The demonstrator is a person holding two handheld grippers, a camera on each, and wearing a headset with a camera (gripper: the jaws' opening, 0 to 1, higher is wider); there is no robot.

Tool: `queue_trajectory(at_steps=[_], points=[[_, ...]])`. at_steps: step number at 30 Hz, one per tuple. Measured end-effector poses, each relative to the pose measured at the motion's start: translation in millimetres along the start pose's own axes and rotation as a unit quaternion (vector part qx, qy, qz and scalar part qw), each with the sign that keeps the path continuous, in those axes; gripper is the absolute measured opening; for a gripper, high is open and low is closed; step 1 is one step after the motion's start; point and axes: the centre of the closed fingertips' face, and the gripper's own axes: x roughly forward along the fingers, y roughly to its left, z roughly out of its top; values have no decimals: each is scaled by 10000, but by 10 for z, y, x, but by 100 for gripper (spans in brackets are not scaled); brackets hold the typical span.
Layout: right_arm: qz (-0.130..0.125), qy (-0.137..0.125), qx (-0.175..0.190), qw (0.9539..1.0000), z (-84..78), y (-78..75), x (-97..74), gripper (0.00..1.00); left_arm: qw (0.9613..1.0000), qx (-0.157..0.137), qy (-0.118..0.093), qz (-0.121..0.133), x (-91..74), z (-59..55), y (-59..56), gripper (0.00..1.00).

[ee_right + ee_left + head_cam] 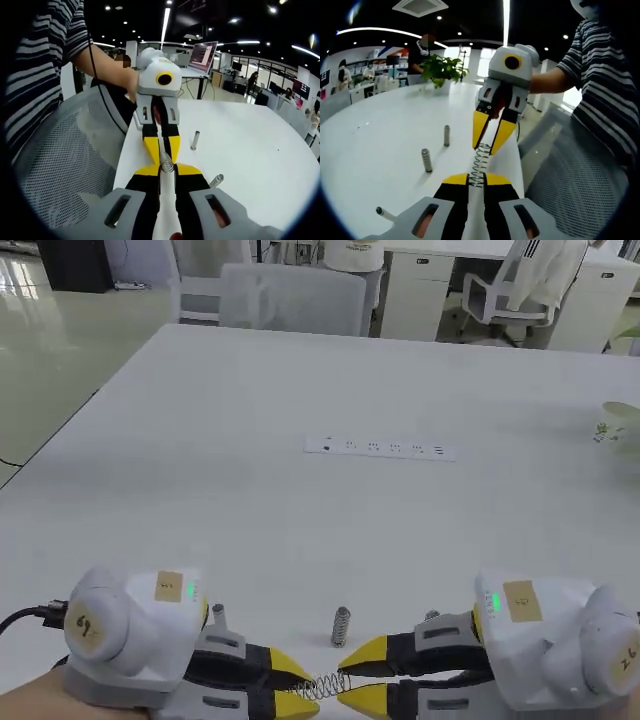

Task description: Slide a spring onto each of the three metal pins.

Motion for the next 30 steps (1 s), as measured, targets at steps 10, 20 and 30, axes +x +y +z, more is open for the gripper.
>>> queue_trajectory(at_steps=[10,20,30], points=[[4,-260,-129,9996,208,21,88,7,9999,128,82,-21,64,-6,-26,2],[-240,-297,-465,9982,279,-3,127,8,9999,126,-6,-19,108,50,-32,2],[-354,-299,-448,9979,306,-45,133,8,9999,108,-80,42,62,59,-7,2]])
